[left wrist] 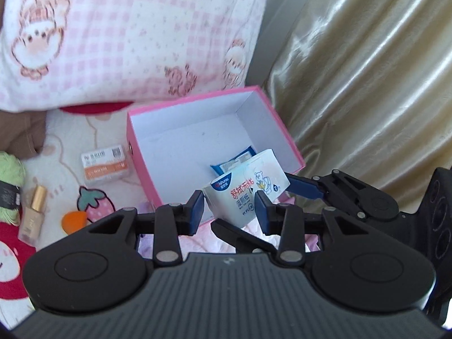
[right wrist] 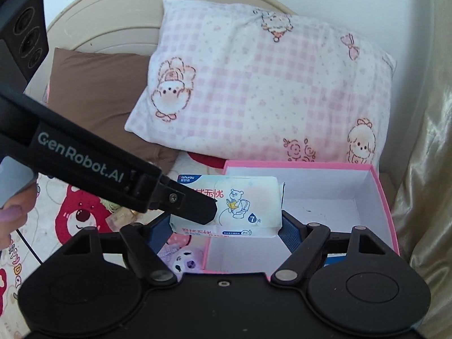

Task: Organize objects
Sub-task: 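Lift the white tissue pack with the left gripper into the pink box, then open the left gripper to release the tissue pack onto the wipe pack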

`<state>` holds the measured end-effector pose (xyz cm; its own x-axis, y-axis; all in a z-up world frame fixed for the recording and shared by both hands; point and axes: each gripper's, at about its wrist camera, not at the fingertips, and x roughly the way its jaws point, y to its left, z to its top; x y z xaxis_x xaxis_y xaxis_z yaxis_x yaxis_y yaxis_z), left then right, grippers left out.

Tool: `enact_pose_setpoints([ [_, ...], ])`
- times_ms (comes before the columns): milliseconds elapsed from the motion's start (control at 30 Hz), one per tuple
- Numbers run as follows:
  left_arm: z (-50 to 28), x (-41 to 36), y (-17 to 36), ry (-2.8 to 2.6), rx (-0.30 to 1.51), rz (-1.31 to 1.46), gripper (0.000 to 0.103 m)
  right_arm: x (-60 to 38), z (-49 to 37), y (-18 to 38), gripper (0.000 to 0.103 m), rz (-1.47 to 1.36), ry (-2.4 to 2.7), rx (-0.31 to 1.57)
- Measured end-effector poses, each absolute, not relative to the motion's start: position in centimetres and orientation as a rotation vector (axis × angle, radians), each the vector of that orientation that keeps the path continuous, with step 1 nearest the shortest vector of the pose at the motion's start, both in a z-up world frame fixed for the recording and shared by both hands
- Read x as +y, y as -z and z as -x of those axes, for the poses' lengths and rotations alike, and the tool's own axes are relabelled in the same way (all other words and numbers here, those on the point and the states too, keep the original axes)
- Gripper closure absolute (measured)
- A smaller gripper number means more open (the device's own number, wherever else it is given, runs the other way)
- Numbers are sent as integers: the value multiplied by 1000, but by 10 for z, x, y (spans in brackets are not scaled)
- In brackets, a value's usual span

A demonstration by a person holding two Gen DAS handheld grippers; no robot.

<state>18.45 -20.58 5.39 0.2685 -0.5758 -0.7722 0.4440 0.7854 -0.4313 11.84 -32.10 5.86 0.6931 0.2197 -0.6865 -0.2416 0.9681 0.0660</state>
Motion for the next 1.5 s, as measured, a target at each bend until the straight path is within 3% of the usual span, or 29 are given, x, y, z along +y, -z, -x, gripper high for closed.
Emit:
enact_pose_setpoints([
  [300, -228, -265, 11, 612, 1259, 118, 64, -369, -167, 7, 20, -49, -299, 920],
  [933, -308, -338, 122, 648, 1295, 333, 64, -424, -266, 87, 19, 156, -131, 1077],
  [1200, -309, -346, 139, 593, 1313, 359, 66, -432, -271, 91, 17, 187, -103, 1081],
  [1500, -291, -322, 91, 619, 1215, 242, 60, -430, -219, 53, 17, 199, -100, 973],
])
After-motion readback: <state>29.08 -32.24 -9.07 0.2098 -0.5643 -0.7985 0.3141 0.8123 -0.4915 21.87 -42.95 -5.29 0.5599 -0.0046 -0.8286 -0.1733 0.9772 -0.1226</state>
